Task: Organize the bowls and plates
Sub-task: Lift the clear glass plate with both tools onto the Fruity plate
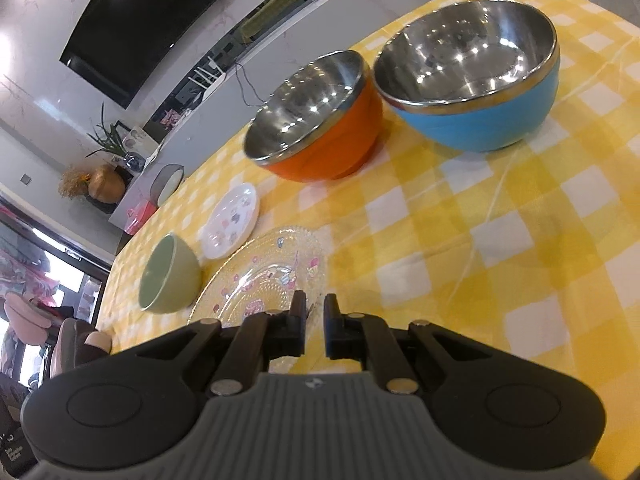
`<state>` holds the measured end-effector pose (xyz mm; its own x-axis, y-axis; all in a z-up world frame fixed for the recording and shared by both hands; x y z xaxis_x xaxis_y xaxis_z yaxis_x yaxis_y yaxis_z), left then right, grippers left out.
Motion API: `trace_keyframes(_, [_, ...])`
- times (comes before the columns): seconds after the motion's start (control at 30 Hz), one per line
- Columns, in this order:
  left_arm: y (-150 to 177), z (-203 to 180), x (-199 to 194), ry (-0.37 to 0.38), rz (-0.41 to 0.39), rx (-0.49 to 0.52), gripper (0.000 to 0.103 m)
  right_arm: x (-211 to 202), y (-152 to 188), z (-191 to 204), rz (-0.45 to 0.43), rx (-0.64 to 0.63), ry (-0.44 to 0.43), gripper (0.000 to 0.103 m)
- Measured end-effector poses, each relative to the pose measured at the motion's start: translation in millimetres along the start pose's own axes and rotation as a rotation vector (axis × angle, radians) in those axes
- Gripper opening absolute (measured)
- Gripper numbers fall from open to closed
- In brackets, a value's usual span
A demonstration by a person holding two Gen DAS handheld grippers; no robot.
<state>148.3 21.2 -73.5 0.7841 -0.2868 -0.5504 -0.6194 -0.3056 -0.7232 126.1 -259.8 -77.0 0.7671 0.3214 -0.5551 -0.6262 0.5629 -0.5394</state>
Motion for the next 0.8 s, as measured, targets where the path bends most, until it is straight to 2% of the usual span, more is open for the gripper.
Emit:
trace_keyframes(0.23, [-4,11,-35,-0.018,-0.037,0.023,0.012,-17,23,18,0.005,0.006,-0.069,0.007])
trace_keyframes(0.43, [-5,33,-65,-0.048,-0.069,0.033,0.011,-23,53,36,0.047,0.009,-0.132,0.008])
trace_keyframes(0.8, [-5,76,-97,-0.067,-0.089,0.009,0.011,-19,95,73,0.103,-0.088,-0.238,0.01])
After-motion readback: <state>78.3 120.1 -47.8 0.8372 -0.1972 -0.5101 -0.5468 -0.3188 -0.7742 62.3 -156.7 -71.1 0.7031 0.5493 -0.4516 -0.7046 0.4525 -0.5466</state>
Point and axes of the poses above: each gripper's, at about its wrist camera, not at the fingertips, and x roughly the way its jaws point, z to its left, y to its underside, the point moved 5 cm from there along x, roughly the way its jaws point, and after that the axes turned 10 degrees about -z, right-handed, at the moved point
